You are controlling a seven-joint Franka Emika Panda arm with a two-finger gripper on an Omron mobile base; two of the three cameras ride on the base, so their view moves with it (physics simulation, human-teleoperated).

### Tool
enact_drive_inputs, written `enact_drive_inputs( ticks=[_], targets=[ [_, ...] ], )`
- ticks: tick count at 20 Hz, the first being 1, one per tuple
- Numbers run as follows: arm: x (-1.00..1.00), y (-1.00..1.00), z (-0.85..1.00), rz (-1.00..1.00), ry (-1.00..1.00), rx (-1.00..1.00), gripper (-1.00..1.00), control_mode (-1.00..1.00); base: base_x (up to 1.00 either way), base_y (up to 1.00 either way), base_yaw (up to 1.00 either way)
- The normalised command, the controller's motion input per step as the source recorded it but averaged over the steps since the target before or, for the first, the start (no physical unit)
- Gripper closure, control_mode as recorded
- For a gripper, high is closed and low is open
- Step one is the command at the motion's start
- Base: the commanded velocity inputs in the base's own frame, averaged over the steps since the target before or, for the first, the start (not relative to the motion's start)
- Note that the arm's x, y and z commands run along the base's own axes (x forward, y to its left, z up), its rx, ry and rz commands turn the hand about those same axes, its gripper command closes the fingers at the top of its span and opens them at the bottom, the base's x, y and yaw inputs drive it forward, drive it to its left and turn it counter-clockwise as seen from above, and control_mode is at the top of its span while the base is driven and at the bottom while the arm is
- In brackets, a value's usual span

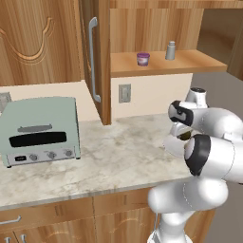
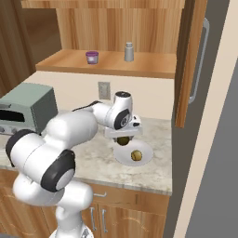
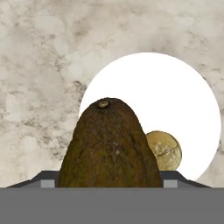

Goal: Pick the avocado and bread from the counter and place them on the plate. Then pick the jam from the cabinet and place it next to the plate. Lastly close the cabinet door.

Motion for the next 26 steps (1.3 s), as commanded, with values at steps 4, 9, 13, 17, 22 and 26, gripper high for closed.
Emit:
enact_drive_inputs(
  ticks=[4,9,13,17,22,26],
  targets=[
    [0.11,-0.08,-0.2,0.0,0.05,0.0,1.0,-1.0,0.0,0.0,0.0],
    [0.12,-0.01,-0.21,0.0,0.07,0.0,1.0,-1.0,0.0,0.0,0.0],
    [0.18,0.0,-0.21,0.0,0.09,0.0,1.0,-1.0,0.0,0.0,0.0],
    [0.16,-0.01,-0.22,0.0,0.08,0.0,1.0,-1.0,0.0,0.0,0.0],
    [0.11,-0.09,-0.2,-0.01,0.08,0.0,1.0,-1.0,0.0,0.0,0.0],
    [0.12,-0.06,-0.19,-0.01,0.07,0.0,1.0,-1.0,0.0,0.0,0.0]
  ],
)
